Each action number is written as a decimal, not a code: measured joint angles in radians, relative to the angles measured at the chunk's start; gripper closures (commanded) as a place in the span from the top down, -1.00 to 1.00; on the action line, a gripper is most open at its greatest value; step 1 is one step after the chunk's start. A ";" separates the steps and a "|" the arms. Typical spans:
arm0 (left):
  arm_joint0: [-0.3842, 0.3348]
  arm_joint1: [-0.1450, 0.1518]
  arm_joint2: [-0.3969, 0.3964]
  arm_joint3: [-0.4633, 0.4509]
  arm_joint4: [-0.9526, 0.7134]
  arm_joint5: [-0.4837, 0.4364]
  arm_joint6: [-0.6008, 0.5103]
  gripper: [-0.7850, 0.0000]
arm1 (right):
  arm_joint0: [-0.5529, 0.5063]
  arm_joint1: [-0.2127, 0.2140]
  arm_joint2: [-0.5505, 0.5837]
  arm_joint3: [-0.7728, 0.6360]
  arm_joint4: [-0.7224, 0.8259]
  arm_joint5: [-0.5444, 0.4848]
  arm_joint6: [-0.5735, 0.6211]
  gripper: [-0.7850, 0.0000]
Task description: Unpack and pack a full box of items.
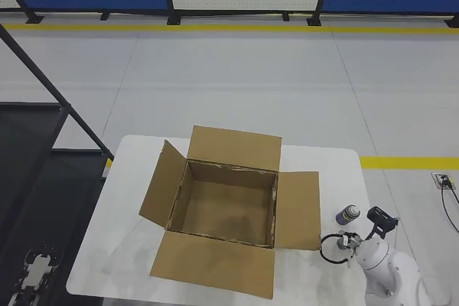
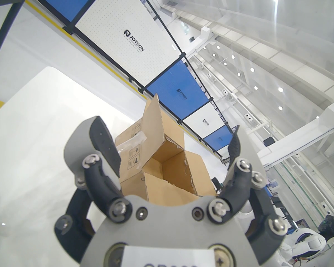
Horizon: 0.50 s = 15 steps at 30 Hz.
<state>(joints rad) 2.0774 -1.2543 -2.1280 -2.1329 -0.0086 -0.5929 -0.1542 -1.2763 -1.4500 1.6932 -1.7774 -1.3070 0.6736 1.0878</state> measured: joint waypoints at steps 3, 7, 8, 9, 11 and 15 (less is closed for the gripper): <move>0.000 0.000 0.000 0.000 0.000 0.000 0.000 1.00 | -0.066 -0.004 0.034 -0.125 0.063 0.021 -0.070 1.00; 0.000 0.000 0.000 0.000 0.000 0.000 0.000 1.00 | -0.151 -0.016 0.056 -0.293 0.205 0.005 -0.221 1.00; 0.000 0.000 0.000 0.000 0.000 0.000 0.000 1.00 | -0.167 -0.020 0.056 -0.328 0.247 -0.009 -0.265 1.00; 0.000 0.000 0.000 0.000 0.000 0.000 0.000 1.00 | -0.190 -0.024 0.053 -0.371 0.309 -0.039 -0.327 1.00; 0.000 0.000 0.000 0.000 0.000 0.000 0.000 1.00 | -0.222 -0.032 0.050 -0.429 0.411 -0.101 -0.427 1.00; 0.000 0.000 0.000 0.000 0.000 0.000 0.000 1.00 | -0.235 -0.036 0.054 -0.455 0.523 -0.128 -0.586 1.00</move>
<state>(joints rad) 2.0774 -1.2543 -2.1280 -2.1329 -0.0086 -0.5929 -0.1542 -1.5116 -1.4857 1.7473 -2.2324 -0.7837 0.5455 0.5015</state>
